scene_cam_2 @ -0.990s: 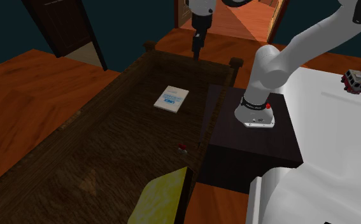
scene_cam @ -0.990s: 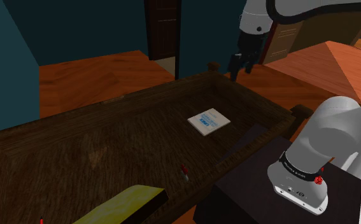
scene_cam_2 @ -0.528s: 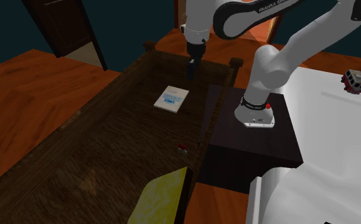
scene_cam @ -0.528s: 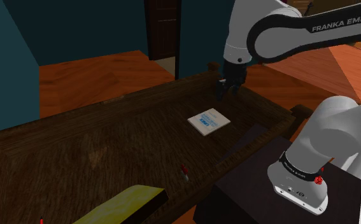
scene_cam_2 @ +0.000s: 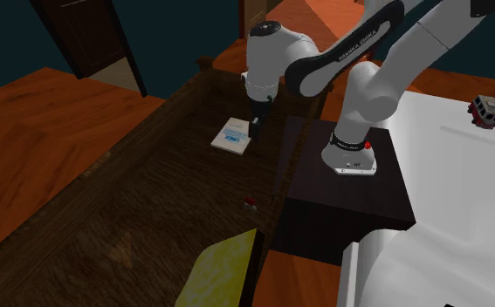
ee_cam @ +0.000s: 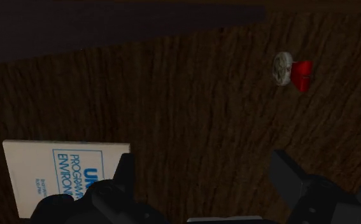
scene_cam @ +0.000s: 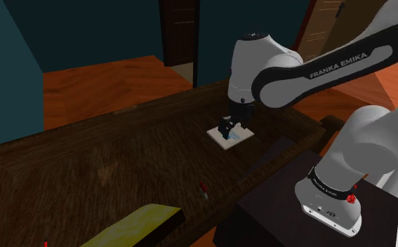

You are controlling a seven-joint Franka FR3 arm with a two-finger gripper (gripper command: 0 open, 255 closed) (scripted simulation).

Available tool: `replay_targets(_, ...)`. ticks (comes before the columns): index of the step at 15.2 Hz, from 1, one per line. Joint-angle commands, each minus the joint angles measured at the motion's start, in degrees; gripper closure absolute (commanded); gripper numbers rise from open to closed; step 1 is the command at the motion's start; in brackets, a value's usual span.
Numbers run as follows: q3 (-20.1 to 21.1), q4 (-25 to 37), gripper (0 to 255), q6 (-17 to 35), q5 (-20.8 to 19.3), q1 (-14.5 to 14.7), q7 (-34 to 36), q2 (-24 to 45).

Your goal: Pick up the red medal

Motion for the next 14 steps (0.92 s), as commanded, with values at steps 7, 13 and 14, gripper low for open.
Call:
replay_targets(7, 8.98, 1.11, 0, 16.53, -3.7, -1.69, 12.8, 18.08)
replay_targets(13, 11.56, 6.35, 0, 25.79, -21.34, -3.05, 31.45, 35.66)
replay_targets(14, 10.57, 7.65, 0, 26.72, -25.0, -2.06, 34.99, 38.62)
